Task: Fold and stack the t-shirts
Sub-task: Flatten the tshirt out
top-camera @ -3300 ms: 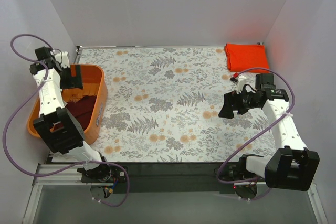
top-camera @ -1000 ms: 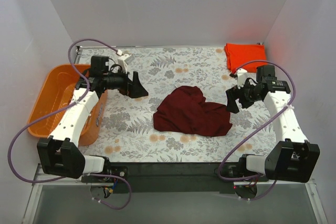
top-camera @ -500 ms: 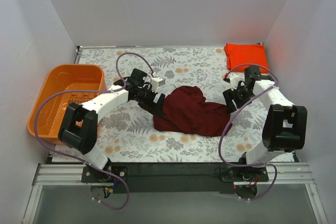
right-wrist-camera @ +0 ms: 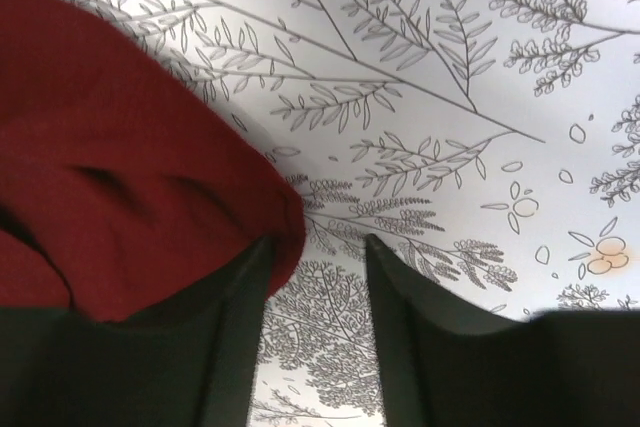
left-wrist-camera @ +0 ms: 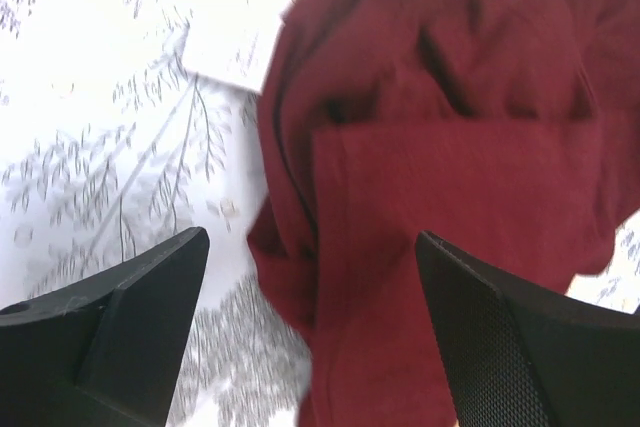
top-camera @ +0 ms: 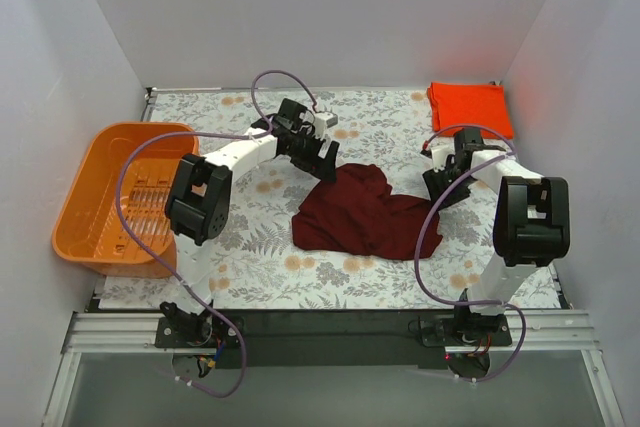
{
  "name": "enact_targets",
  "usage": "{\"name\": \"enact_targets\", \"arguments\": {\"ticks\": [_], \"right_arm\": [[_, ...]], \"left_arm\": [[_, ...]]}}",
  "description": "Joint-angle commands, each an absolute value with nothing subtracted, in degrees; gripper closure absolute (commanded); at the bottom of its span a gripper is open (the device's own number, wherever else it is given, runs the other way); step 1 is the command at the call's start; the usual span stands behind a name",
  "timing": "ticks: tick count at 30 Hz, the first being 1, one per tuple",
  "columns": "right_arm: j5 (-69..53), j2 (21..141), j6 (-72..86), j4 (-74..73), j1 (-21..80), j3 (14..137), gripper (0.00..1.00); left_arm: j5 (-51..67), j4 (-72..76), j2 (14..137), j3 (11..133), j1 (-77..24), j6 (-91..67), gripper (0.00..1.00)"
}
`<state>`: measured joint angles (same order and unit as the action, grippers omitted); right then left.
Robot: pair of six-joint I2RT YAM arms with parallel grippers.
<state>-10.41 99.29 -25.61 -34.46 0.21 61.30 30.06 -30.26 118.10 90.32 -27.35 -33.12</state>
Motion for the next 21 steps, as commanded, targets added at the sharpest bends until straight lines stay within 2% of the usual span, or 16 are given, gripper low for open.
{"name": "enact_targets", "arguments": {"ticks": [1, 2, 4, 5, 6, 9, 10, 11, 15, 19, 21], "right_arm": [[-10.72, 102.21, -23.91, -32.78, 1.76, 62.75, 0.54], [-10.98, 102.65, -23.99, -32.87, 1.84, 63.1, 0.65], [-11.95, 103.44, -24.17, -33.22, 2.11, 63.72, 0.77], [-12.21, 103.62, -24.26, -33.57, 2.11, 64.33, 0.95], [-12.65, 103.71, -24.34, -33.75, 2.11, 64.68, 0.99], [-13.44, 103.28, -24.52, -34.28, 2.11, 65.74, 0.99], [-13.45, 102.92, -24.52, -34.36, 2.11, 65.92, 0.99], [-13.36, 102.83, -24.52, -34.37, 2.11, 66.18, 0.99], [-13.27, 101.78, -24.43, -34.63, 2.11, 67.67, 0.99], [-12.92, 99.59, -24.52, -35.07, 2.02, 69.6, 0.99], [-13.44, 98.44, -24.7, -35.33, 2.02, 69.87, 0.99]], "left_arm": [[32.42, -29.79, 121.44, 94.91, -27.69, -35.32, 0.16], [33.3, -29.79, 122.51, 95.79, -27.69, -35.77, 0.18], [35.15, -30.49, 124.62, 98.26, -27.6, -36.3, 0.28], [37.24, -30.76, 124.89, 99.04, -27.6, -36.99, 0.35], [38.48, -30.85, 124.89, 99.57, -27.68, -37.18, 0.49], [43.06, -31.55, 122.44, 99.76, -27.6, -36.48, 0.75], [43.24, -30.68, 120.95, 98.54, -27.68, -36.3, 0.94], [43.07, -29.89, 116.94, 97.57, -27.6, -36.3, 0.98], [45.78, -27.6, 106.02, 90.19, -27.95, -34.82, 1.0], [47.29, -37.49, 95.47, 82.11, -31.36, -23.93, 1.0], [46.85, -40.5, 88.12, 73.51, -33.13, -18.75, 1.0]]}}
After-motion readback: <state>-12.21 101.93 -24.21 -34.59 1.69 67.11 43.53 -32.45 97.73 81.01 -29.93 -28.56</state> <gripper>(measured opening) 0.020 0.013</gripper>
